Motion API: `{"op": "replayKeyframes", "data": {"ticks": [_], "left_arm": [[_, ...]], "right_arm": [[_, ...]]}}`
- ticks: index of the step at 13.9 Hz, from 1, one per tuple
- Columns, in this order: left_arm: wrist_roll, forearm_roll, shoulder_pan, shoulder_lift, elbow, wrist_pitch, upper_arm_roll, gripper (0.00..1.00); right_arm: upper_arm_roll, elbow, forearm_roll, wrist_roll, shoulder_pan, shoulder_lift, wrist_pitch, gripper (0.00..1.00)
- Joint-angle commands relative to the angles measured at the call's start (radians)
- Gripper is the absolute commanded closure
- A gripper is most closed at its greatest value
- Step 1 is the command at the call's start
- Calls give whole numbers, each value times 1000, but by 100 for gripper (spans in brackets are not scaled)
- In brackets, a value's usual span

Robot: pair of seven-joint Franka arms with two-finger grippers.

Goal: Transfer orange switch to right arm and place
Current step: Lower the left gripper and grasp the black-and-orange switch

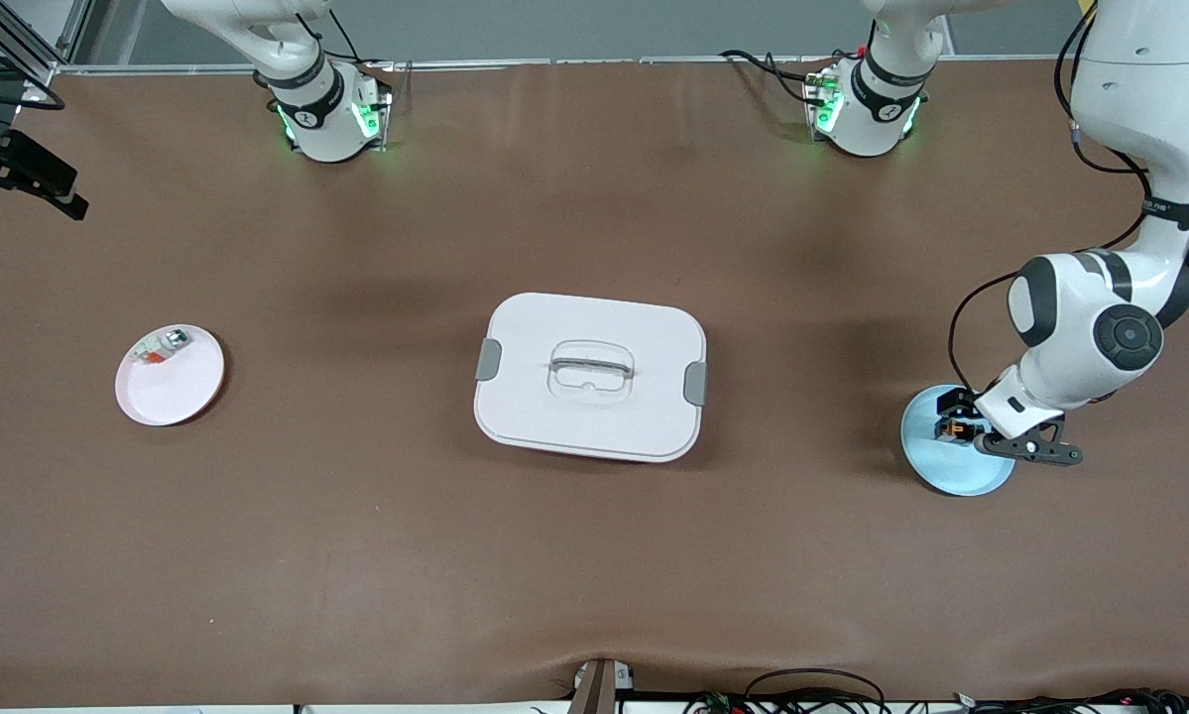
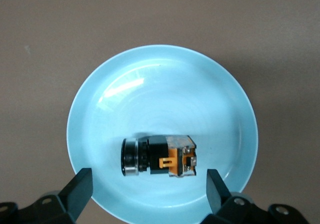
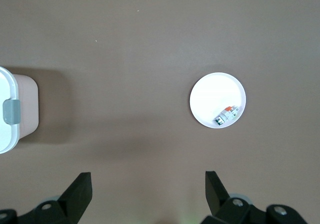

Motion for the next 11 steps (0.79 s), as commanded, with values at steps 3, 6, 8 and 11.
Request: {"op": "replayKeyframes", "data": {"ticks": [3,6,8,11], "left_arm": [[-9,16,-10,63,54,16,-1,0],[-29,16,-12,70,54,19,-1,0],[-29,17,-12,78,54,21,-1,0],[-27,17,-10,92,51,33,-1,0]], "right_arm": [[-7,-16,-3,-4,9,-22,4,0],[-9,-19,-3,-3,9,-20,4,0],[-9,-19,-3,-3,9,-20,2,0],[-9,-19,-3,-3,9,-20,1,0]]}}
